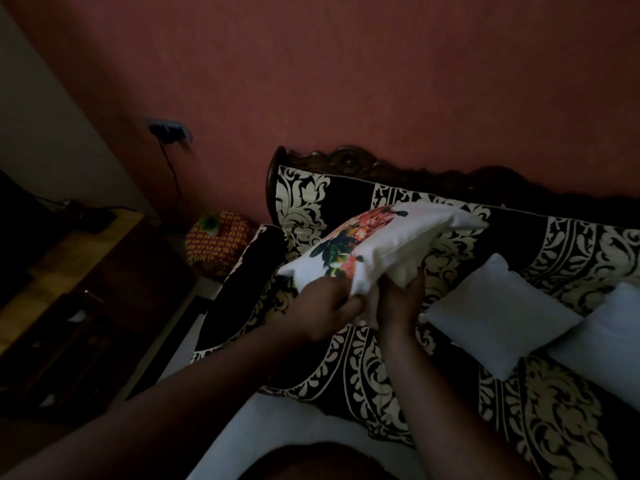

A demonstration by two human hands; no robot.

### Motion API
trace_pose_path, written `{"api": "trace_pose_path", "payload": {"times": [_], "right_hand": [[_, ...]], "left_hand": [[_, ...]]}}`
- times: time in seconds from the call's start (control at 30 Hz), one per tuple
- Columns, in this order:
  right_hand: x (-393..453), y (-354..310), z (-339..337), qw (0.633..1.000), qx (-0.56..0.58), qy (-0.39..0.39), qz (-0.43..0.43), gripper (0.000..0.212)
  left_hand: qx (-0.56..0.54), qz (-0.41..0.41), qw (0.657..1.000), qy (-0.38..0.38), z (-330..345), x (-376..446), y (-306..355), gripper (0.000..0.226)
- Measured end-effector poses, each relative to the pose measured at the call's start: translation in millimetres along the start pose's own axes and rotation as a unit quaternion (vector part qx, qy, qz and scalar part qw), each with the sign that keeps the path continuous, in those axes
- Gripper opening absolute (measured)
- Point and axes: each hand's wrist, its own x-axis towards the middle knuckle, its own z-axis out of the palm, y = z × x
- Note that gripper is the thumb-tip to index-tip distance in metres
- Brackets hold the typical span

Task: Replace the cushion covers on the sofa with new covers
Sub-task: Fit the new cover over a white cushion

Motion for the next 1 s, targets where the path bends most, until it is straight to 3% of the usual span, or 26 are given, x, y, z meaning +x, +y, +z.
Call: {"api": "trace_pose_path", "payload": {"times": [0.13, 0.2, 0.27, 0.33, 0.4, 0.43, 0.47, 0.5, 0.53, 0.6, 0.67, 0.73, 0.8, 0.9, 1.0], "right_hand": [[4.7, 4.5, 3.2, 0.995, 0.092, -0.023, 0.042, 0.026], [1.1, 3.2, 8.6, 0.992, 0.114, -0.019, 0.059, 0.041], [0.6, 5.0, 13.0, 0.992, 0.104, -0.026, 0.07, 0.059], [2.8, 5.4, 12.6, 0.995, 0.042, -0.064, 0.067, 0.069], [4.4, -1.7, 7.1, 0.982, -0.109, -0.141, 0.054, 0.075], [4.9, -8.2, 0.6, 0.955, -0.236, -0.178, 0.009, 0.078], [7.0, -13.6, -7.3, 0.899, -0.389, -0.189, -0.072, 0.079], [10.0, -16.9, -14.6, 0.829, -0.504, -0.159, -0.182, 0.077], [11.3, -20.7, -20.5, 0.781, -0.538, -0.13, -0.29, 0.075], [6.3, -25.0, -20.6, 0.752, -0.512, -0.17, -0.378, 0.096], [-0.9, -12.4, -11.6, 0.745, -0.502, -0.271, -0.347, 0.123], [-16.3, 3.3, 0.7, 0.742, -0.523, -0.233, -0.349, 0.128], [-32.8, 11.7, 11.2, 0.753, -0.517, -0.131, -0.386, 0.113], [-44.0, 7.8, 19.4, 0.752, -0.44, -0.02, -0.49, 0.054], [-37.2, 1.6, 18.0, 0.748, -0.4, -0.051, -0.527, 0.019]], "left_hand": [[0.107, -0.015, 0.993, 0.05, 0.1, -14.4, -28.4, 0.039], [0.2, -0.029, 0.974, 0.106, 4.4, -15.0, -37.6, 0.052], [0.25, -0.016, 0.955, 0.16, 2.5, -9.2, -45.2, 0.048], [0.176, 0.021, 0.965, 0.195, -3.1, 0.5, -49.5, 0.026], [0.029, 0.014, 0.968, 0.248, -12.9, 10.3, -46.0, 0.012], [-0.041, -0.01, 0.959, 0.279, -18.8, 15.6, -46.4, 0.012], [-0.085, -0.037, 0.948, 0.303, -25.9, 20.5, -47.2, 0.014], [-0.1, -0.055, 0.942, 0.315, -33.1, 26.1, -50.2, 0.018], [-0.094, -0.061, 0.945, 0.306, -41.0, 31.3, -53.6, 0.022], [-0.09, -0.055, 0.964, 0.242, -53.4, 39.3, -56.9, 0.025], [-0.114, -0.051, 0.978, 0.167, -59.8, 44.9, -52.1, 0.021], [-0.138, -0.062, 0.979, 0.135, -64.0, 49.2, -42.6, 0.021], [-0.135, -0.061, 0.98, 0.129, -70.0, 51.7, -32.6, 0.025], [-0.048, -0.015, 0.988, 0.143, -77.4, 54.6, -19.4, 0.031], [0.068, 0.036, 0.977, 0.197, -76.3, 48.7, -15.1, 0.025]]}}
